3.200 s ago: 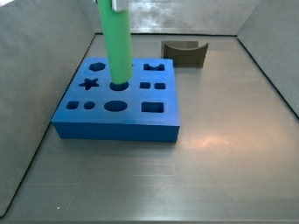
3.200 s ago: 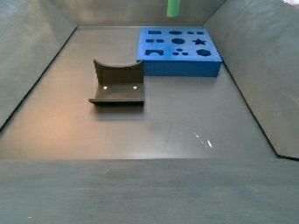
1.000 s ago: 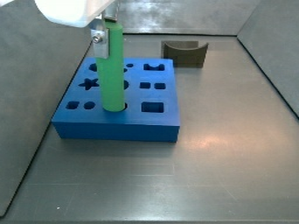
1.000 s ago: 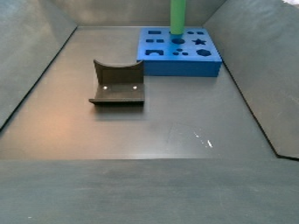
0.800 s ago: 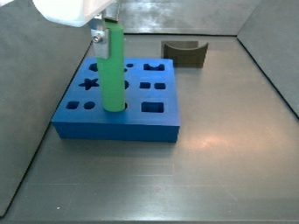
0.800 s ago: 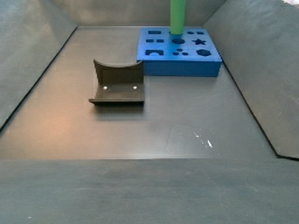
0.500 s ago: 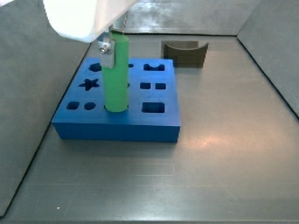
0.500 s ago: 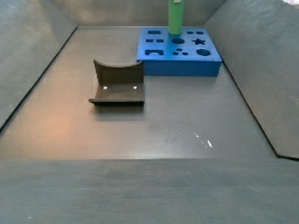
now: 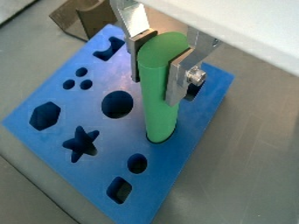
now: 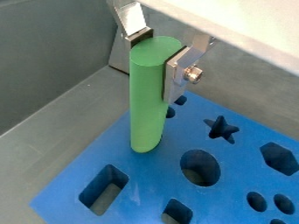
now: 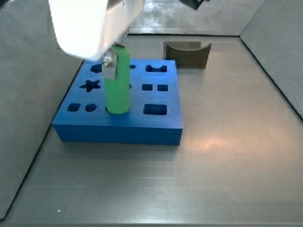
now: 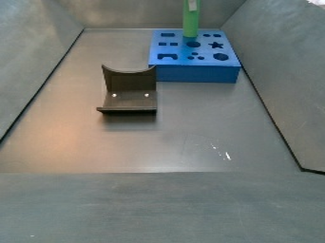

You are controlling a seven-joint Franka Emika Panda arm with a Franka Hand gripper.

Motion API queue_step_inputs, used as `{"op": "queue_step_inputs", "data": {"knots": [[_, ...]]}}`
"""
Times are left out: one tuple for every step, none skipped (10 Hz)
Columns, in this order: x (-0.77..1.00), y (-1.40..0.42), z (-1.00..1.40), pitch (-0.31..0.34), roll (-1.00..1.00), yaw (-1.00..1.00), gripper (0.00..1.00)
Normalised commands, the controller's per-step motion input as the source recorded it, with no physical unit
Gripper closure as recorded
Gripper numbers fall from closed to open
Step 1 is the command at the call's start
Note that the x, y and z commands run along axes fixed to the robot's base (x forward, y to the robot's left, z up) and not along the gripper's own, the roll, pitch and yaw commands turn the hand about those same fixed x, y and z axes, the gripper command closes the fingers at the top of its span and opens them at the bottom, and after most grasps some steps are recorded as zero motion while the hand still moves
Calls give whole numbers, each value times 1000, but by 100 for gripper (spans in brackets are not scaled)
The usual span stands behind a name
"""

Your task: Insert the oval object.

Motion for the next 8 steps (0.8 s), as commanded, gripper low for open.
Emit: {"op": "queue_step_inputs", "data": {"knots": [[49,0,-300,7,0,0,100],[51,0,-246,10,0,0,100],[23,0,-197,0,0,0,100],[0,0,-183,0,0,0,100],[0,0,-180,0,-7,0,100],[-69,0,-140,-17,-1,0,100],[-177,0,-3,-11,0,-20,100],[0,0,0,0,0,0,100]]}}
